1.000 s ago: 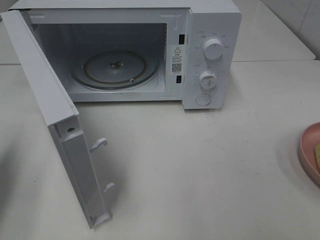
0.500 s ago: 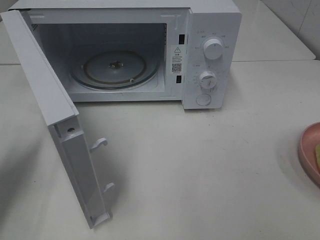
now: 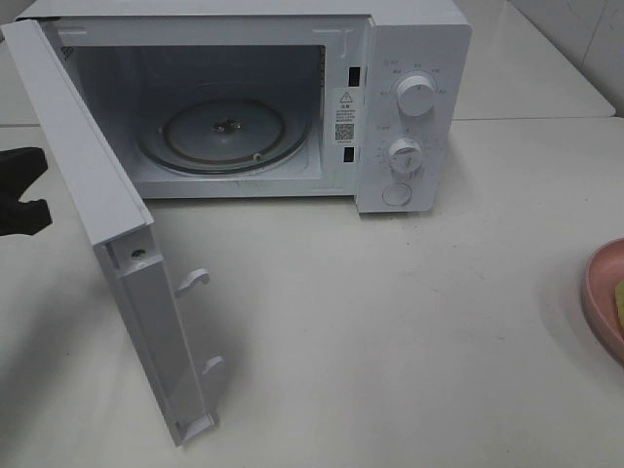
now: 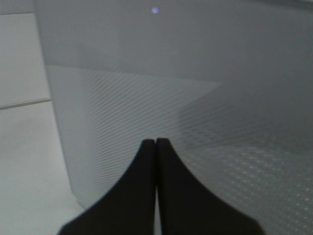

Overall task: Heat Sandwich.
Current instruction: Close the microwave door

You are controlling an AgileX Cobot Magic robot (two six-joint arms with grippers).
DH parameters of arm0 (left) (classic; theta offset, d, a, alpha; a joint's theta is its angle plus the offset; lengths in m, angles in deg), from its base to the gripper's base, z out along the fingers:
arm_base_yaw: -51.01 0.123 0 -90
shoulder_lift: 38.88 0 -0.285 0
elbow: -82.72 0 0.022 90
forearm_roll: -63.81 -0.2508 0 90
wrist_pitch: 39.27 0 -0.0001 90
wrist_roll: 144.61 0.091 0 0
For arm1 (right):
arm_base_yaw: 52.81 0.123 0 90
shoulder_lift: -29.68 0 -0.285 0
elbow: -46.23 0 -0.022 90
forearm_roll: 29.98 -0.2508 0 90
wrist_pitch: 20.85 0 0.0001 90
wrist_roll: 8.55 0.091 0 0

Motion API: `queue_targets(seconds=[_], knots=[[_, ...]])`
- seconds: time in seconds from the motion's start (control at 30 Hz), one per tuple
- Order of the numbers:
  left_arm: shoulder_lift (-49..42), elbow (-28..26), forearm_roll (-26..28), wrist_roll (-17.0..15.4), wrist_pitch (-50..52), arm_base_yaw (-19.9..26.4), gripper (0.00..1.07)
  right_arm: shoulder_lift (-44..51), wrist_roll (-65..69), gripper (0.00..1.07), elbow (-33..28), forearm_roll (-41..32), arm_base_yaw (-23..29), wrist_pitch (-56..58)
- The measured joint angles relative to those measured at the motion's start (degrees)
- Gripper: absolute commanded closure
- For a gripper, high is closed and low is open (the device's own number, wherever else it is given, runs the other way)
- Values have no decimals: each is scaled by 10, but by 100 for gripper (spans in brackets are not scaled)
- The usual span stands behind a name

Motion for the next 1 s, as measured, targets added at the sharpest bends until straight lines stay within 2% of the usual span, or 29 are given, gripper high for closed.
queue_targets(seconds=[0.13,0.43,0.5,0.53,0.63,0.7,0.77,0.87,0.93,1.0], knots=[[18,-6,69,22,-6,-48,107,0,0,31,0,0,0,0],[44,-42,101,31,-9,-120,107,0,0,31,0,0,0,0],[51,-53,124,31,-9,-134,107,0,0,31,0,0,0,-1],[61,-65,153,31,-11,-150,107,0,0,31,0,0,0,-1],[70,-79,174,34,-18,-164,107,0,0,31,0,0,0,-1],[84,-104,199,50,-29,-194,107,0,0,31,0,0,0,-1],[88,-111,209,57,-34,-203,107,0,0,31,0,0,0,-1],[105,-145,256,96,-58,-243,107,0,0,31,0,0,0,-1],[111,-154,268,101,-60,-250,107,0,0,31,0,0,0,-1],[125,-178,308,119,-67,-277,107,0,0,31,0,0,0,-1]])
